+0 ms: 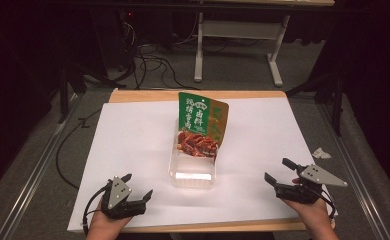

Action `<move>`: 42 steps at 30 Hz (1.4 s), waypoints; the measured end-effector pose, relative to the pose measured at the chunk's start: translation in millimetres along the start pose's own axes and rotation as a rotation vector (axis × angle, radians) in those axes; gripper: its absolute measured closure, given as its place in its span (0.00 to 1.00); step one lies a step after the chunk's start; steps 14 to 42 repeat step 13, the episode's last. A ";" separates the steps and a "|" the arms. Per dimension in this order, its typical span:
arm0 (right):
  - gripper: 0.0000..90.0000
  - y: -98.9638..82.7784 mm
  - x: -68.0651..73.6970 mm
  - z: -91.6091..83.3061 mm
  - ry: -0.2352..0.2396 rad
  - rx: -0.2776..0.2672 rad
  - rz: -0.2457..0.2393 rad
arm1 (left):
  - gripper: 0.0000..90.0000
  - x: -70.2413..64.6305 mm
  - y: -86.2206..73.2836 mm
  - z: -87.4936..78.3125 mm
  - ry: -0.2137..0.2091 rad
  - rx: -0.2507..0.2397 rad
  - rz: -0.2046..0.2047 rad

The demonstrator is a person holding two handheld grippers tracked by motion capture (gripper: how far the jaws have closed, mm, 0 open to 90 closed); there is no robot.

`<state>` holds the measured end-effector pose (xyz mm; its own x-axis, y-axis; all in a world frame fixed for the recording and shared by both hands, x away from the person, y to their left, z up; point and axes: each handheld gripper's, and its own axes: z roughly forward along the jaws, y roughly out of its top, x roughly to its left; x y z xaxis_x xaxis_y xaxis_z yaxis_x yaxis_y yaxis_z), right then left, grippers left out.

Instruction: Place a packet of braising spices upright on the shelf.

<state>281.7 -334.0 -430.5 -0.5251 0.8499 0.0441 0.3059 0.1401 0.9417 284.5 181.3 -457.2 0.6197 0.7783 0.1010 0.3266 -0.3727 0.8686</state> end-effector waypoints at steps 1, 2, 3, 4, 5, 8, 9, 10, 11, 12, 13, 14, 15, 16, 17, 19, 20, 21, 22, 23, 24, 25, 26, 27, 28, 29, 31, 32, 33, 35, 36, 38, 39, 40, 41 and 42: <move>0.16 -1.0 -1.2 3.5 -0.003 0.010 -0.002 | 0.17 0.0 -0.1 0.1 -0.001 0.002 0.000; 0.16 -1.8 -2.3 6.6 -0.001 0.015 -0.001 | 0.17 0.0 -0.2 0.3 0.001 0.003 0.000; 0.16 -2.4 -3.3 9.0 0.001 0.019 0.003 | 0.17 0.0 -0.4 0.3 0.002 0.004 -0.002; 0.16 -2.9 -4.0 10.4 0.005 0.019 0.007 | 0.17 -0.1 -0.7 0.1 0.003 0.005 -0.002; 0.16 -3.2 -4.2 11.1 0.005 0.019 0.007 | 0.17 -0.3 -1.0 -0.2 0.003 0.005 -0.004; 0.16 -3.9 -5.4 10.8 0.003 0.016 0.007 | 0.17 0.2 -1.4 -1.2 0.005 0.004 -0.008; 0.16 -3.9 -6.1 10.5 0.003 0.012 0.007 | 0.17 0.4 -1.4 -1.4 0.009 0.003 -0.010; 0.16 -4.0 -6.5 9.9 0.002 0.010 0.012 | 0.17 0.5 -1.3 -1.6 0.009 0.002 -0.010; 0.16 -4.0 -6.9 9.5 0.001 0.007 0.014 | 0.17 0.4 -1.1 -1.9 0.010 0.000 -0.010; 0.16 -4.1 -7.4 9.3 -0.001 0.005 0.011 | 0.17 0.3 -0.9 -2.3 0.009 -0.003 -0.009; 0.16 -4.4 -7.5 9.2 -0.004 0.006 0.012 | 0.17 0.2 -0.7 -2.8 0.010 -0.004 -0.007; 0.16 -4.4 -7.5 9.2 -0.004 0.006 0.012 | 0.17 0.2 -0.7 -2.8 0.010 -0.004 -0.007; 0.16 -4.4 -7.5 9.2 -0.004 0.006 0.012 | 0.17 0.2 -0.7 -2.8 0.010 -0.004 -0.007; 0.16 -4.4 -7.5 9.2 -0.004 0.006 0.012 | 0.17 0.2 -0.7 -2.8 0.010 -0.004 -0.007; 0.16 -4.4 -7.5 9.2 -0.004 0.006 0.012 | 0.17 0.2 -0.7 -2.8 0.010 -0.004 -0.007; 0.16 -4.4 -7.5 9.2 -0.004 0.006 0.012 | 0.17 0.2 -0.7 -2.8 0.010 -0.004 -0.007; 0.16 -4.4 -7.5 9.2 -0.004 0.006 0.012 | 0.17 0.2 -0.7 -2.8 0.010 -0.004 -0.007; 0.16 -4.4 -7.5 9.2 -0.004 0.006 0.012 | 0.17 0.2 -0.7 -2.8 0.010 -0.004 -0.007; 0.16 -4.4 -7.5 9.2 -0.004 0.006 0.012 | 0.17 0.2 -0.7 -2.8 0.010 -0.004 -0.007; 0.16 -4.4 -7.5 9.2 -0.004 0.006 0.012 | 0.17 0.2 -0.7 -2.8 0.010 -0.004 -0.007; 0.16 -4.4 -7.5 9.2 -0.004 0.006 0.012 | 0.17 0.2 -0.7 -2.8 0.010 -0.004 -0.007; 0.16 -4.4 -7.5 9.2 -0.004 0.006 0.012 | 0.17 0.2 -0.7 -2.8 0.010 -0.004 -0.007; 0.16 -4.4 -7.5 9.2 -0.004 0.006 0.012 | 0.17 0.2 -0.7 -2.8 0.010 -0.004 -0.007; 0.16 -4.4 -7.5 9.2 -0.004 0.006 0.012 | 0.17 0.2 -0.7 -2.8 0.010 -0.004 -0.007; 0.16 -4.4 -7.5 9.2 -0.004 0.006 0.012 | 0.17 0.2 -0.7 -2.8 0.010 -0.004 -0.007; 0.16 -4.4 -7.5 9.2 -0.004 0.006 0.012 | 0.17 0.2 -0.7 -2.8 0.010 -0.004 -0.007; 0.16 -4.4 -7.5 9.2 -0.004 0.006 0.012 | 0.17 0.2 -0.7 -2.8 0.010 -0.004 -0.007; 0.16 -4.4 -7.5 9.2 -0.004 0.006 0.012 | 0.17 0.2 -0.7 -2.8 0.010 -0.004 -0.007; 0.16 -4.4 -7.5 9.2 -0.004 0.006 0.012 | 0.17 0.2 -0.7 -2.8 0.010 -0.004 -0.007; 0.16 -4.4 -7.5 9.2 -0.004 0.006 0.012 | 0.17 0.2 -0.7 -2.8 0.010 -0.004 -0.007; 0.16 -4.4 -7.5 9.2 -0.004 0.006 0.012 | 0.17 0.2 -0.7 -2.8 0.010 -0.004 -0.007; 0.16 -4.4 -7.5 9.2 -0.004 0.006 0.012 | 0.17 0.2 -0.7 -2.8 0.010 -0.004 -0.007; 0.16 -4.4 -7.5 9.2 -0.004 0.006 0.012 | 0.17 0.2 -0.7 -2.8 0.010 -0.004 -0.007; 0.16 -4.4 -7.5 9.2 -0.004 0.006 0.012 | 0.17 0.2 -0.7 -2.8 0.010 -0.004 -0.007; 0.16 -4.4 -7.5 9.2 -0.004 0.006 0.012 | 0.17 0.2 -0.7 -2.8 0.010 -0.004 -0.007; 0.16 -4.4 -7.5 9.2 -0.004 0.006 0.012 | 0.17 0.2 -0.7 -2.8 0.010 -0.004 -0.007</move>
